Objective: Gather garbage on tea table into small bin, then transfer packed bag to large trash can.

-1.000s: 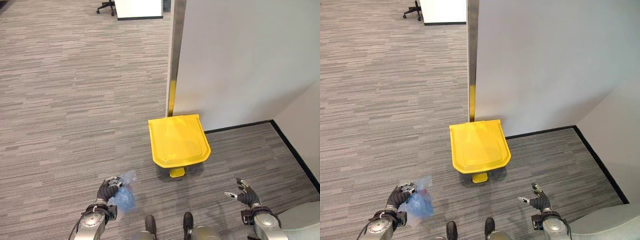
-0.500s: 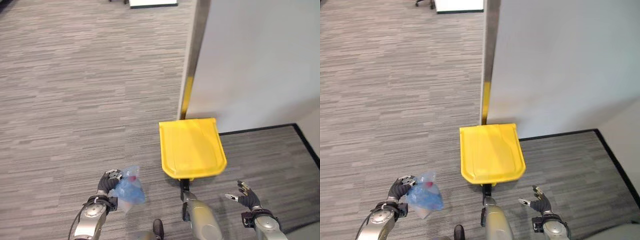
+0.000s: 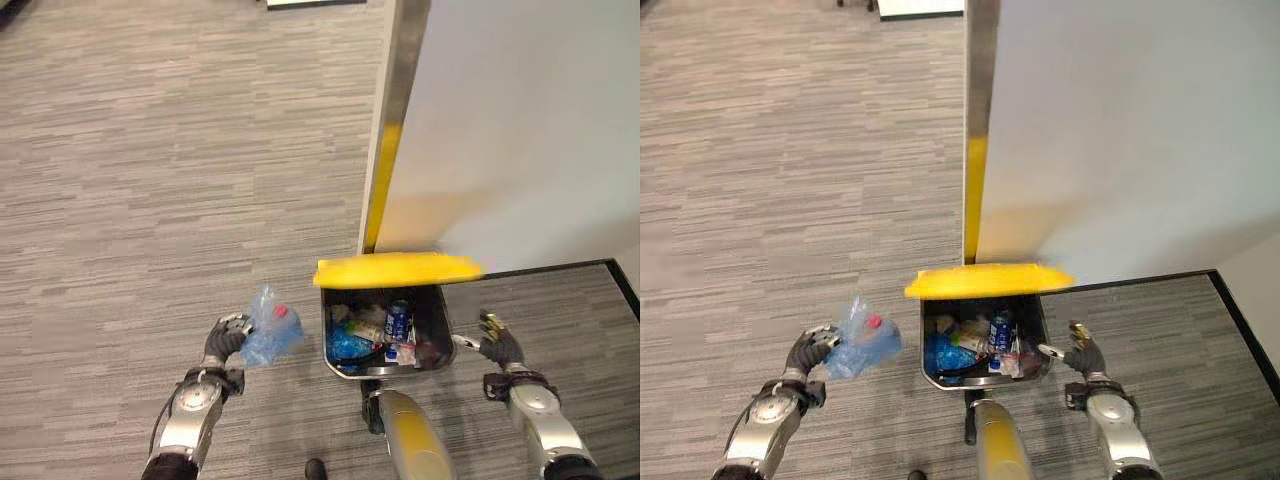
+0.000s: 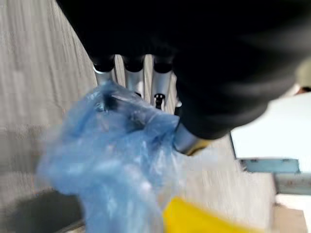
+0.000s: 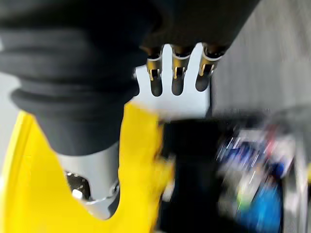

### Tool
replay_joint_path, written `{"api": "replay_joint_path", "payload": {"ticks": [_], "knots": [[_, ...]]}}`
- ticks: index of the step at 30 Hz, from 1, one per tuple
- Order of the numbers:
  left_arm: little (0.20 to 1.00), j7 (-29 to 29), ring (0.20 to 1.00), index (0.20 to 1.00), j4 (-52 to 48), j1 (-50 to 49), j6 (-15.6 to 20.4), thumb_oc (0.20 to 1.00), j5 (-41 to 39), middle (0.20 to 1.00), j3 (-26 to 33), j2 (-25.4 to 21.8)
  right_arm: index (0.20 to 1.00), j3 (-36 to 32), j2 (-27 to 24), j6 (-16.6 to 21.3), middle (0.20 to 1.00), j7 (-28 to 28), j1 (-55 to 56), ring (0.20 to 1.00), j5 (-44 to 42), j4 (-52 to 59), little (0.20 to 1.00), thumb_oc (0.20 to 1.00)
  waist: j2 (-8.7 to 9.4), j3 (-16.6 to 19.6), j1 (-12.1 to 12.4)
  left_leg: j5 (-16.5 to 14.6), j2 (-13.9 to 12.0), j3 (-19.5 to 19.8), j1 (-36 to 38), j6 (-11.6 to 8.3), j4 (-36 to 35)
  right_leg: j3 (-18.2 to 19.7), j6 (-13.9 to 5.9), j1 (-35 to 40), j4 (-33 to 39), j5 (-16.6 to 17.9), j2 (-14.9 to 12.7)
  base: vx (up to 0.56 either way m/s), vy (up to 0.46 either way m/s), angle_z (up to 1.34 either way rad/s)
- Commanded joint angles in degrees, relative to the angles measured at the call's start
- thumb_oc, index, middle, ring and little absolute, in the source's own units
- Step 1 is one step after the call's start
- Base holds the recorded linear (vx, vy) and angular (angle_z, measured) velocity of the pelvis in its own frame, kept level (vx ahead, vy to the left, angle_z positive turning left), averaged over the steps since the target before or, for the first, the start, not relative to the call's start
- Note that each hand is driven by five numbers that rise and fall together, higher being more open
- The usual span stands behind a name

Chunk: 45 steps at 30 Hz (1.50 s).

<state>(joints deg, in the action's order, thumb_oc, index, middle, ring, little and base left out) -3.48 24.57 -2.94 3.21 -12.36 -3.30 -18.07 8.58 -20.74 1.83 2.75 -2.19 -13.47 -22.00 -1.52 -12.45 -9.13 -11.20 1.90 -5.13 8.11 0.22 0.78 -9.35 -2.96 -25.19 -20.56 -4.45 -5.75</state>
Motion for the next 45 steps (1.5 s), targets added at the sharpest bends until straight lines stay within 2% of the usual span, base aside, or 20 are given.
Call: {"api": "replay_joint_path", "payload": {"ticks": [1, 2, 3, 5, 6, 8, 9, 15, 21, 26, 30, 34, 38, 45], "knots": [[0.2, 1.37, 0.2, 0.2, -2.67, 2.23, 4.18, 0.2, 0.34, 0.2, -3.23, -2.28, 1.0, 4.95, 1.59, 2.93, 1.0, -1.06, -9.47, 1.0, -2.52, -0.77, 1.0, 1.0, 0.89, 0.84, 2.24, -10.35, 4.26, 3.24, 8.6, 0.52, 2.48, -0.97, -7.33, -0.79, 18.1, 16.32, -2.77, 0.04, 0.04, 0.1], [0.2, 1.37, 0.2, 0.2, -2.62, 2.31, 4.21, 0.2, 0.33, 0.2, -3.2, -2.28, 1.0, 4.97, 1.59, 2.98, 1.0, -1.06, -9.61, 1.0, -2.54, -0.88, 1.0, 1.0, 0.88, 0.75, 2.22, -10.36, 4.24, 3.24, 8.63, 0.52, 2.49, -0.98, -7.33, -0.76, 18.09, 16.31, -2.76, 0.06, -0.004, 0.17], [0.2, 1.12, 0.2, 0.2, -2.28, 6.01, 5.07, 0.2, -1.0, 0.2, -7.04, -3.15, 1.0, 9.47, 2.53, 2.92, 1.0, -0.05, -19.62, 1.0, -2.72, -4.85, 1.0, 1.0, 0.9, 0.56, 3.6, -10.81, 4.03, 4.44, 8.18, 0.39, 3.17, -0.76, -6.94, -1.39, 17.96, 16.59, -3.27, 0.03, -0.018, 0.14], [0.2, 1.12, 0.2, 0.2, -2.22, 6.13, 5.09, 0.2, -1.02, 0.2, -7.02, -3.16, 1.0, 9.48, 2.55, 2.99, 1.0, -0.06, -19.8, 1.0, -2.75, -5.01, 1.0, 1.0, 0.9, 0.49, 3.57, -10.85, 4.01, 4.46, 8.13, 0.38, 3.25, -0.78, -6.94, -1.41, 17.94, 16.58, -3.27, 0.01, -0.017, 0.12], [0.2, 0.85, 0.2, 0.2, -2.17, 9.12, 5.8, 0.2, -2.28, 0.2, -9.9, -3.64, 1.0, 11.58, 3.18, 2.74, 1.0, 1.13, -26.99, 1.0, -2.73, -8.89, 1.0, 1.0, 0.97, 0.2, 4.4, -10.9, 3.85, 5.06, 7.42, 0.24, 3.65, -0.74, -6.7, -2.26, 17.73, 17.13, -3.51, -0.01, -0.026, 0.21], [0.2, 0.85, 0.2, 0.2, -2.32, 12.13, 6.47, 0.2, -3.35, 0.2, -12.37, -4.21, 1.0, 13.47, 2.42, 1.87, 1.0, 1.88, -33.35, 1.0, -1.3, -12.95, 1.0, 1.0, 1.19, -0.25, 5.03, -10.97, 3.62, 5.52, 6.1, 0.09, 4.42, -0.52, -6.75, -3.4, 17.21, 17.49, -3.59, -0.02, -0.048, 0.27], [0.2, 0.97, 0.2, 0.2, -2.83, 15.43, 6.84, 0.2, -3.85, 0.2, -14.35, -4.87, 1.0, 15.41, 0.26, 1.34, 1.0, 2.14, -38.33, 1.0, 0.49, -15.32, 1.0, 1.0, 1.46, -0.59, 5.23, -11.12, 3.42, 5.86, 4.98, 0.01, 4.86, -0.43, -6.61, -4.36, 16.71, 17.54, -3.78, -0.02, -0.044, 0.26], [0.2, 1.46, 0.2, 0.2, -3.61, 20.81, 7.27, 0.2, -5.75, 0.2, -17.48, -4.91, 1.0, 18.64, -3.34, 0.55, 1.0, 2.05, -44.52, 1.0, 2.64, -18.6, 1.0, 1.0, 1.7, -0.8, 5.35, -10.87, 2.92, 6.72, 3.48, -0.34, 4.9, -0.84, -6.49, -5.91, 16.06, 17.5, -4.1, -0.02, -0.037, 0.23], [0.2, 6.6, 0.2, 0.2, -14.19, 23.8, 7.93, 0.2, -8.21, 0.2, -24.62, -4.53, 1.0, 20.29, -5.35, 0.06, 1.0, 2.03, -53.76, 1.0, 2.75, -25.55, 1.0, 1.0, 2.21, -0.46, 5.28, -10.84, 2.39, 7.01, 3.95, -0.3, 3.45, -1.4, -7.07, -6.42, 16.31, 17.72, -3.54, -0.01, -0.012, 0.05], [0.2, 6.95, 0.2, 0.2, -14.58, 27.55, 7.77, 0.2, -8.57, 0.2, -27.88, -1.5, 1.0, 20.67, -4.54, -0.06, 1.0, 2.75, -58.17, 1.0, 2.43, -30.18, 1.0, 1.0, 2.69, 0.2, 4.36, -11.14, 2.24, 6.17, 5.13, -0.06, 2.39, -1.35, -7.5, -6.22, 16.77, 18.08, -2.97, 0.0, 0.004, -0.02], [0.2, 4.9, 0.2, 0.2, -11.08, 32.03, 7.58, 0.2, -7.16, 0.2, -28.86, 1.29, 1.0, 21.38, -4.3, -0.13, 1.0, 3.46, -59.48, 1.0, 2.46, -30.33, 1.0, 1.0, 2.98, 0.2, 3.32, -11.19, 2.15, 5.56, 5.84, -0.01, 1.5, -1.89, -7.56, -6.16, 16.93, 18.28, -2.92, 0.0, 0.004, -0.12], [0.2, 3.16, 0.2, 0.2, -7.16, 35.86, 7.05, 0.2, -5.93, 0.2, -29.52, 2.04, 1.0, 22.51, -4.64, -0.5, 1.0, 3.5, -60.63, 1.0, 2.96, -29.96, 1.0, 1.0, 3.19, -0.07, 2.45, -11.43, 2.11, 5.16, 6.24, -0.04, 1.19, -2.53, -7.41, -6.41, 16.74, 18.13, -3.07, 0.01, -0.006, -0.05], [0.2, 2.54, 0.2, 0.2, -4.75, 38.78, 6.92, 0.2, -4.81, 0.2, -30.5, 2.64, 1.0, 23.11, -5.16, -0.66, 1.0, 3.73, -61.28, 1.0, 3.1, -29.96, 1.0, 1.0, 3.0, -0.63, 1.72, -11.41, 1.94, 4.94, 6.31, -0.12, 1.19, -2.18, -7.47, -6.87, 16.43, 18.16, -3.13, 0.01, -0.002, -0.04], [0.2, 1.97, 0.2, 0.2, 6.08, 46.85, 5.78, 0.2, 0.83, 0.2, -36.31, 4.81, 1.0, 25.74, -7.38, -0.94, 1.0, 4.62, -65.41, 1.0, 3.35, -30.83, 1.0, 1.0, 1.94, -3.31, -0.67, -11.23, 2.42, 4.4, 4.4, -0.27, 1.91, -1.33, -7.44, -9.83, 15.03, 18.19, -3.39, -0.01, -0.002, -0.02]]}}
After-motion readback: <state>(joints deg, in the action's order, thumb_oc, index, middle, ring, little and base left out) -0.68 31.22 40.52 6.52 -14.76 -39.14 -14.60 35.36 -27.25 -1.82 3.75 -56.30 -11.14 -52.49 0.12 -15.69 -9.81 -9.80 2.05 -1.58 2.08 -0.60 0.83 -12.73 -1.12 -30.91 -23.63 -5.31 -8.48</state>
